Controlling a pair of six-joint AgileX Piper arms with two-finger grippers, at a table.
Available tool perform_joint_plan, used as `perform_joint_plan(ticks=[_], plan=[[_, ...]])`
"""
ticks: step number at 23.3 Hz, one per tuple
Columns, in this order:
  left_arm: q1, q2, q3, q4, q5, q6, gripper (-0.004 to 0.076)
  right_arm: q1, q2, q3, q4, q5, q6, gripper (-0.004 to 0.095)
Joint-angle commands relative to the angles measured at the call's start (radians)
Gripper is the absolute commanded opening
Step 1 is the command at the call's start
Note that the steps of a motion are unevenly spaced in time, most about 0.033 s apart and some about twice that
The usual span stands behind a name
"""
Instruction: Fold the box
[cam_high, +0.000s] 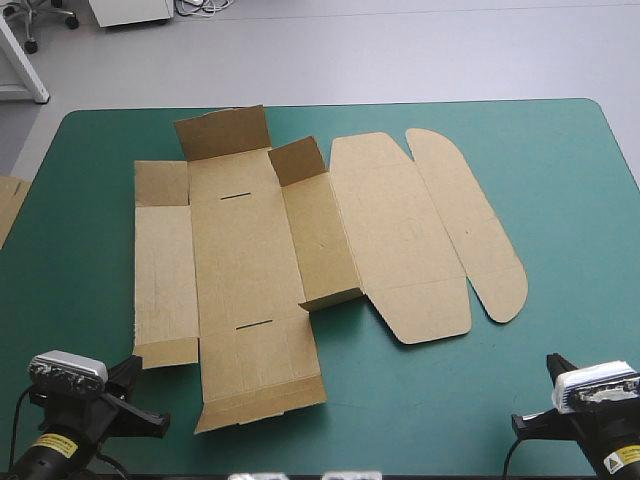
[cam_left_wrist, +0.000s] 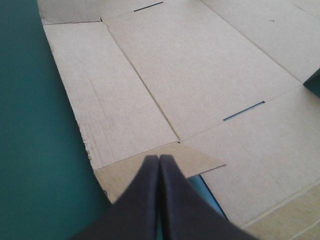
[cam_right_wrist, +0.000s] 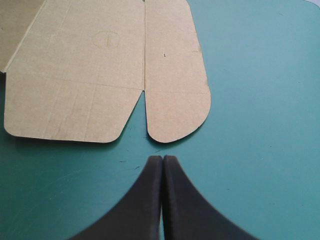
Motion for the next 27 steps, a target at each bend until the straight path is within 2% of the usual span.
perform_joint_plan(ticks=[1,4,7,9,10,12,13,20,24,27], plan=[[0.000,0.070,-0.073,-0.018,-0.010,-0.050,-0.0001,-0.006,0.043,-0.071,-0.061,-0.084,0.005,-0.0019],[0.000,0.178,-0.151,0.047,-0.002,-0.098,0.0043,-0.006,0.130,-0.120,-0.118,-0.090,0.091,-0.0011],[0.000,0.350,-0.279,0.196,0.000,-0.212,0.0244,-0.006,0.304,-0.159,-0.114,-0.109,0.102,0.0084],[0.000,0.458,-0.358,0.300,0.030,-0.348,0.0414,-0.006,0.406,-0.185,-0.102,-0.143,0.102,0.0209],[0.000,0.521,-0.394,0.355,0.078,-0.412,0.0453,-0.006,0.458,-0.204,-0.091,-0.154,0.102,0.0273],[0.000,0.617,-0.446,0.381,0.141,-0.433,0.0460,-0.006,0.534,-0.238,-0.066,-0.175,0.102,0.0356],[0.000,0.643,-0.453,0.365,0.139,-0.435,0.0460,-0.006,0.566,-0.253,-0.059,-0.183,0.102,0.0369],[0.070,0.753,-0.454,0.315,0.146,-0.467,0.0459,-0.006,0.702,-0.311,-0.015,-0.166,0.095,0.0376],[0.229,0.801,-0.455,0.149,0.160,-0.330,0.0459,-0.006,0.761,-0.333,-0.011,-0.125,0.069,0.0376],[0.336,0.850,-0.455,-0.050,0.156,-0.230,0.0459,-0.004,0.770,-0.338,0.028,-0.143,0.045,0.0376]])
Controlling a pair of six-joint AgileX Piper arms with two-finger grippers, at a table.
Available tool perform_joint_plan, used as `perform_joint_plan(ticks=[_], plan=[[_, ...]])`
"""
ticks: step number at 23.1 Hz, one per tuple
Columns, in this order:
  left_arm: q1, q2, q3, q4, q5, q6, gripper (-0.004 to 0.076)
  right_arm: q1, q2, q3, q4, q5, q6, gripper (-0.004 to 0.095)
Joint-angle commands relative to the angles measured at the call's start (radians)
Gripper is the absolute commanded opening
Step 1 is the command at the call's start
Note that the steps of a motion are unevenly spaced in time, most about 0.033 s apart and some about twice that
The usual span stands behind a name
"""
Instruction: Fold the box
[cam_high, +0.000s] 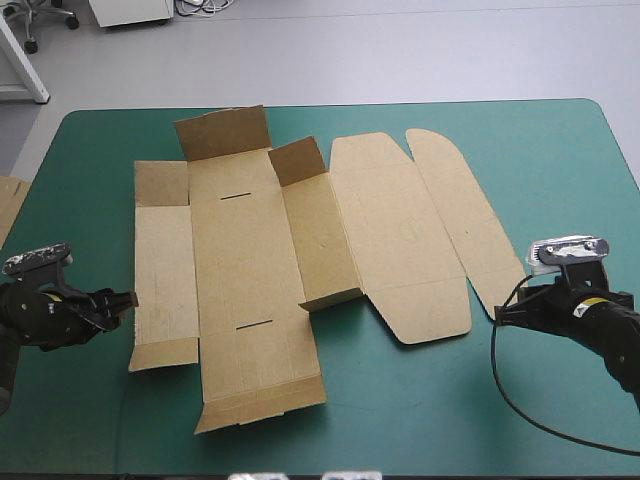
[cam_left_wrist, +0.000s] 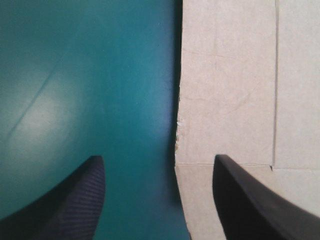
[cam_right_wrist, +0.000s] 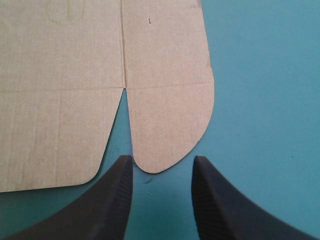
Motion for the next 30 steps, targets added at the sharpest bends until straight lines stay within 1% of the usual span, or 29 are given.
perform_joint_plan(ticks=[1,3,6,8,9,10,12,16,19,20,21,25,30], plan=[[0.095,0.047,-0.034,-0.243,-0.042,0.126,0.0459,-0.002,0.002,-0.046,0.051,-0.059,-0.030,0.0376],[0.122,0.098,-0.034,-0.329,-0.028,0.201,0.0459,0.012,0.002,-0.048,0.074,-0.050,-0.037,0.0376],[0.175,0.183,-0.034,-0.393,0.036,0.268,0.0459,0.030,0.002,-0.050,0.100,-0.010,-0.037,0.0376],[0.221,0.221,-0.034,-0.444,0.049,0.307,0.0459,0.035,0.002,-0.050,0.114,0.018,-0.045,0.0376],[0.250,0.231,-0.034,-0.470,0.047,0.329,0.0459,0.035,0.002,-0.050,0.131,0.033,-0.060,0.0376],[0.317,0.238,-0.034,-0.507,0.050,0.378,0.0459,0.035,-0.002,-0.050,0.147,0.051,-0.074,0.0376],[0.403,0.248,-0.031,-0.560,0.067,0.427,0.0459,0.035,-0.002,-0.050,0.172,0.060,-0.094,0.0376],[0.411,0.338,0.050,-0.662,0.079,0.488,0.0459,0.035,-0.010,-0.050,0.197,0.071,-0.110,0.0376],[0.411,0.357,0.081,-0.768,0.070,0.559,0.0459,0.035,-0.019,-0.050,0.220,0.091,-0.110,0.0376],[0.411,0.361,0.081,-0.781,0.070,0.559,0.0459,0.035,-0.019,-0.050,0.220,0.091,-0.110,0.0376],[0.411,0.373,0.081,-0.803,0.082,0.588,0.0459,0.035,-0.019,-0.050,0.220,0.091,-0.113,0.0376],[0.411,0.448,0.081,-0.809,0.103,0.613,0.0459,0.035,-0.019,-0.050,0.220,0.091,-0.114,0.0376],[0.409,0.498,0.081,-0.838,0.120,0.648,0.0459,0.035,-0.019,-0.050,0.220,0.091,-0.121,0.0376]])
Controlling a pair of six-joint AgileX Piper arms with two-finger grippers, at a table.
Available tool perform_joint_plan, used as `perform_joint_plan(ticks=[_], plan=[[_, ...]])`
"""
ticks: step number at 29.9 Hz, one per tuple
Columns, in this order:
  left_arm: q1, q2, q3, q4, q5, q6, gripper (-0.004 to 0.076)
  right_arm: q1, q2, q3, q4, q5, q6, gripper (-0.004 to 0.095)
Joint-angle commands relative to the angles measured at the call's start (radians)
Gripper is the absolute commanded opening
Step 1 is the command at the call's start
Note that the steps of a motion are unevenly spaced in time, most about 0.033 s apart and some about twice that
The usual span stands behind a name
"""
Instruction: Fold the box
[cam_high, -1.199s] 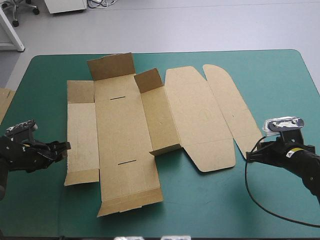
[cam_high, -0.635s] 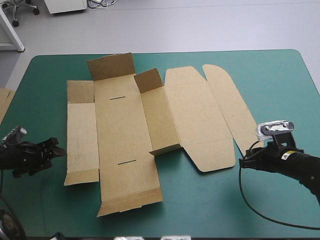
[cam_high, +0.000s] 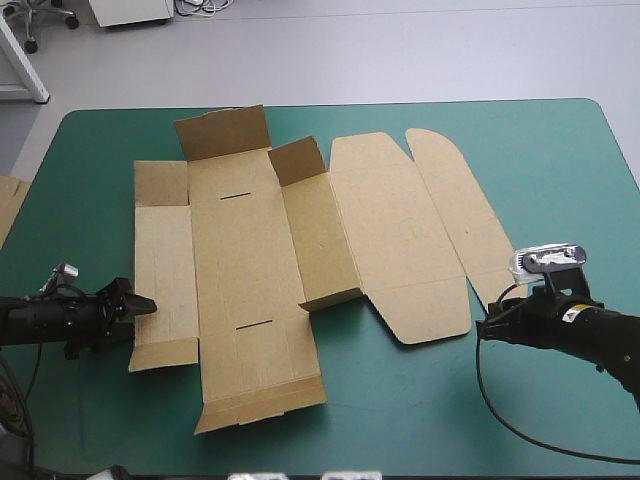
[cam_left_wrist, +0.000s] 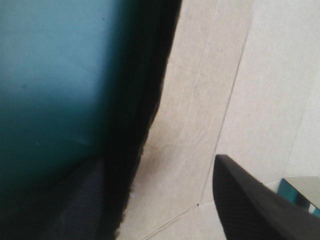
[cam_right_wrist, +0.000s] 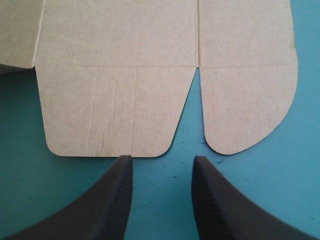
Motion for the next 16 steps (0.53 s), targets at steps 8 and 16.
perform_joint_plan(ticks=[8,16], plan=[[0.001,0.042,-0.018,-0.202,0.140,0.115,0.0459,0.002,-0.012,-0.034,0.018,-0.035,-0.022,0.0376],[-0.041,0.044,-0.018,-0.212,0.152,0.130,0.0456,0.002,-0.012,-0.034,0.018,-0.037,-0.028,0.0375]])
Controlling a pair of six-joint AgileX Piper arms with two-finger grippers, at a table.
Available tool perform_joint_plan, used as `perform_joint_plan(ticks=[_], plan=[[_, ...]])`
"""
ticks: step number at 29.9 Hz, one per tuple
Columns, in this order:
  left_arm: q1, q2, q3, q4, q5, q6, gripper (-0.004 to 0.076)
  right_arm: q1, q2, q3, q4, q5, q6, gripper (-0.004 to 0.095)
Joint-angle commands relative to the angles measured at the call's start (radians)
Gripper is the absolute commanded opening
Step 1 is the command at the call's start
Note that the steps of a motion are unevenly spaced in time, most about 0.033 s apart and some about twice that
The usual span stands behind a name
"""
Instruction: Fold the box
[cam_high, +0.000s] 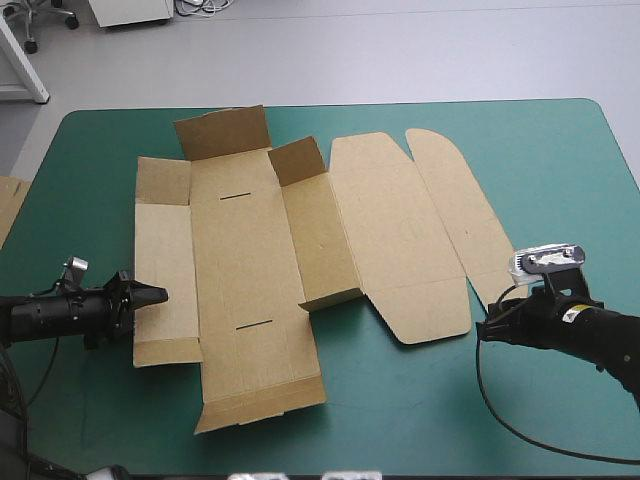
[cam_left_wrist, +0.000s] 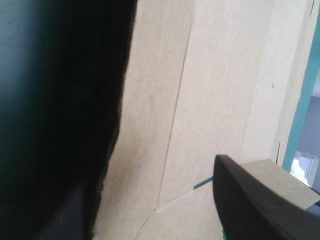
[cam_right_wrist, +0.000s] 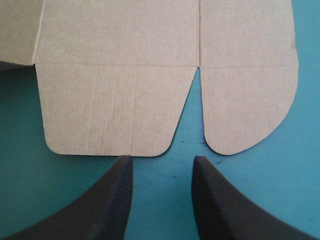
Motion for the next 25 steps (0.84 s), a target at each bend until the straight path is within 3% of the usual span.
perform_joint_plan(ticks=[1,6,13,21,25], plan=[[-0.048,-0.027,-0.018,-0.066,0.060,0.005,0.0448,0.002,-0.012,-0.034,0.018,-0.042,-0.014,0.0376],[-0.119,-0.027,-0.018,-0.068,0.007,-0.002,0.0355,0.002,-0.012,-0.034,0.018,-0.041,-0.014,0.0375],[-0.169,-0.027,-0.062,-0.061,-0.012,-0.022,0.0083,0.002,-0.012,-0.034,0.018,-0.037,-0.014,0.0375],[-0.265,-0.027,-0.182,0.034,-0.014,-0.064,-0.0010,0.002,-0.012,-0.034,0.018,-0.039,-0.014,0.0375],[-0.310,-0.027,-0.299,0.143,-0.005,-0.119,-0.0010,0.002,-0.012,-0.036,0.018,-0.045,-0.014,0.0375]])
